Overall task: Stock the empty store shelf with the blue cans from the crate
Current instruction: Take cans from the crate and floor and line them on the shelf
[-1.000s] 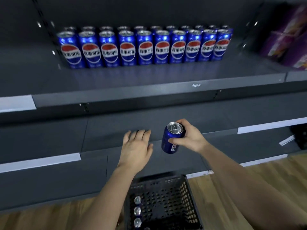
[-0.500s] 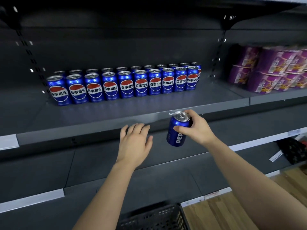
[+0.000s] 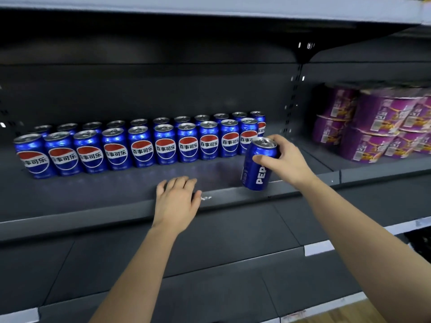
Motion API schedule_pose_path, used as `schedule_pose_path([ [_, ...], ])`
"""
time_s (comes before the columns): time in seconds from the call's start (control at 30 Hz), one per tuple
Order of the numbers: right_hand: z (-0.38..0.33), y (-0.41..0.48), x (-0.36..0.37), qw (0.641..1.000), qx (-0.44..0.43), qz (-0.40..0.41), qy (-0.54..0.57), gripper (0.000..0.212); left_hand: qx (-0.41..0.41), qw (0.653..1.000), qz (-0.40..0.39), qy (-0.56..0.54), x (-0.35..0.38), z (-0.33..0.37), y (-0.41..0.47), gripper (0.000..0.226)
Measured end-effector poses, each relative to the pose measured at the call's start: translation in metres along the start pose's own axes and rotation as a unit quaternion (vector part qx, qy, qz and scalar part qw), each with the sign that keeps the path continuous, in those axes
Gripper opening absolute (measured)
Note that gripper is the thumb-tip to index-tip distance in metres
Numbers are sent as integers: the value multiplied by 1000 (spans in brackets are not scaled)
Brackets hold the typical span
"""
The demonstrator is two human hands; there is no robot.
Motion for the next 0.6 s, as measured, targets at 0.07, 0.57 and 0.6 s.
schedule_pose_path([
  [0.07, 2, 17, -14, 1000, -16, 0, -11, 36, -8, 1000, 5, 2, 3, 11, 13, 40],
  [0.57, 72, 73, -52, 999, 4, -23, -44, 39, -38, 999, 9, 20, 36, 54, 54, 56],
  [0.6, 75, 74, -51, 999, 6, -24, -42, 40, -41, 999, 13, 25, 37, 53, 54, 57],
])
Point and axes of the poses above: each hand's wrist, its own y-axis towards the middle knuckle, its own x-axis out of the palm, z = x × y, the point moved 7 cm from there along y, towards the middle knuckle, and after that the axes turned 2 degrees about z, right-handed, at the moved point
